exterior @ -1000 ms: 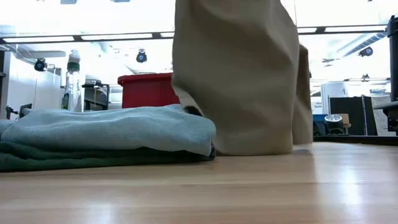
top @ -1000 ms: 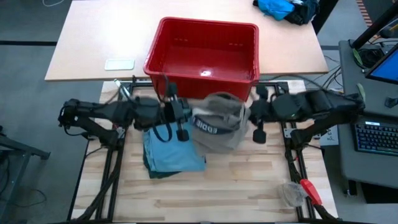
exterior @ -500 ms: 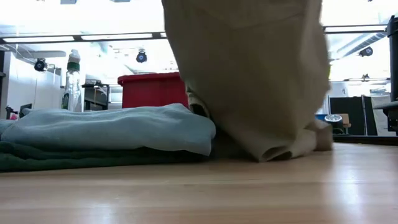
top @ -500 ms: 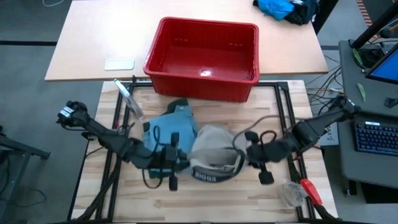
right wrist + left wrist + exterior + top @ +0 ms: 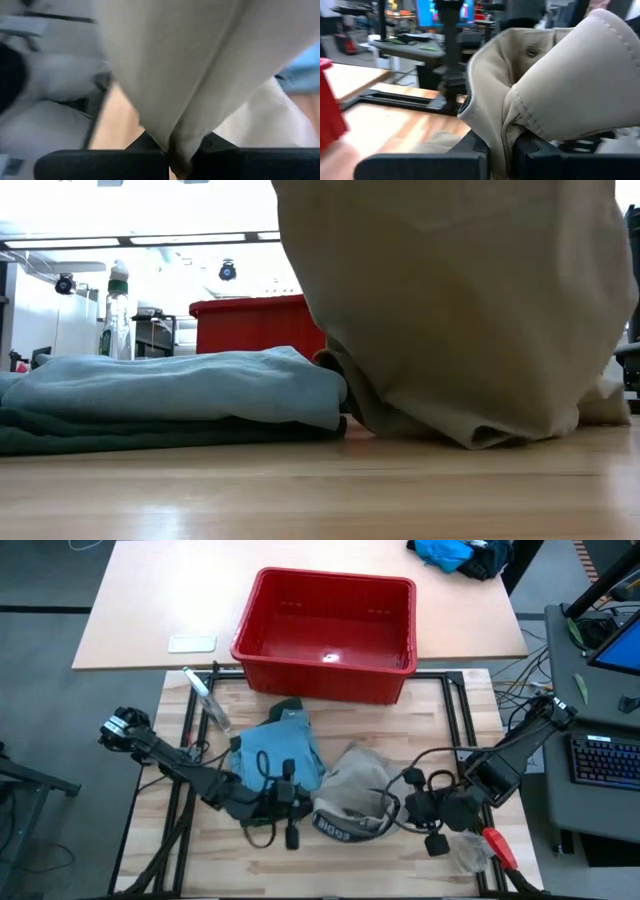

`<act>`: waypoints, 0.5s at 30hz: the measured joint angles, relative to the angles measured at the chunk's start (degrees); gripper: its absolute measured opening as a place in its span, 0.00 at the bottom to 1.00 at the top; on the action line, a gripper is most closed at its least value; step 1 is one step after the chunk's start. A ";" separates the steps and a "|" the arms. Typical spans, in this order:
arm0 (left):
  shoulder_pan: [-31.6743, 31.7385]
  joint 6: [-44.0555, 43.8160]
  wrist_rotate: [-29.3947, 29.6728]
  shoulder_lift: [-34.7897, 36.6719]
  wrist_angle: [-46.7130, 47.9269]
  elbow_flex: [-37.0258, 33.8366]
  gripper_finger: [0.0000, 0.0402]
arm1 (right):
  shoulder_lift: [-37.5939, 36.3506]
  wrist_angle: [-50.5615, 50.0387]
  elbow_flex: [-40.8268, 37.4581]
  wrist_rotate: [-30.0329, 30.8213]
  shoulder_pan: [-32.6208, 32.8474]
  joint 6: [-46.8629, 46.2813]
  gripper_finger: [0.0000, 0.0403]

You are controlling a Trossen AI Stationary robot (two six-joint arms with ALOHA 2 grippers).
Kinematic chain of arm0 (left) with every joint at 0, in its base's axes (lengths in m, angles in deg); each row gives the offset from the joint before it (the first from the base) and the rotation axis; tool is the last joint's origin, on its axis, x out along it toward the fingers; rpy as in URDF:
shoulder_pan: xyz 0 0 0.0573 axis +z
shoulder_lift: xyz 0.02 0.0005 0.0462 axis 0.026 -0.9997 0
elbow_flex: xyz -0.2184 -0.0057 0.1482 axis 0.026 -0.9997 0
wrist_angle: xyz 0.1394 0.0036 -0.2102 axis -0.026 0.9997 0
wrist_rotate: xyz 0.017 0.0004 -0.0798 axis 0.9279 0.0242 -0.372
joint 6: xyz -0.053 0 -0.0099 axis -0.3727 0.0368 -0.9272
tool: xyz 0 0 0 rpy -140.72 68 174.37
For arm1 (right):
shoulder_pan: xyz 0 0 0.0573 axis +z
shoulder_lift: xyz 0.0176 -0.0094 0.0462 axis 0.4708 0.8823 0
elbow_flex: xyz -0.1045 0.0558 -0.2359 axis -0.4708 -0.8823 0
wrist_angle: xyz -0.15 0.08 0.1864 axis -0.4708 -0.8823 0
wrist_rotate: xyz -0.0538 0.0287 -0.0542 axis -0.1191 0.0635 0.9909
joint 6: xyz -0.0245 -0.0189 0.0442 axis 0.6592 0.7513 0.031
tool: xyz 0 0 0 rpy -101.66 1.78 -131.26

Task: Fold Laundry from Bin
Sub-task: Fold the light brown shorts

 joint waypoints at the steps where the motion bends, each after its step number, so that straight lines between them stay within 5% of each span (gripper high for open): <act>1: 1.00 0.72 -0.05 -0.22 -0.01 0.00 0.02 | 0.23 -1.88 0.00 1.66 -0.16 -1.38 0.02; 8: 9.55 2.65 0.02 -1.80 3.49 -0.04 0.02 | 1.78 -16.67 -0.29 14.92 -1.77 -14.25 0.02; 15: 18.27 16.95 -0.16 -0.70 1.59 0.62 0.02 | 1.24 -23.18 1.02 25.89 -7.83 -11.47 0.02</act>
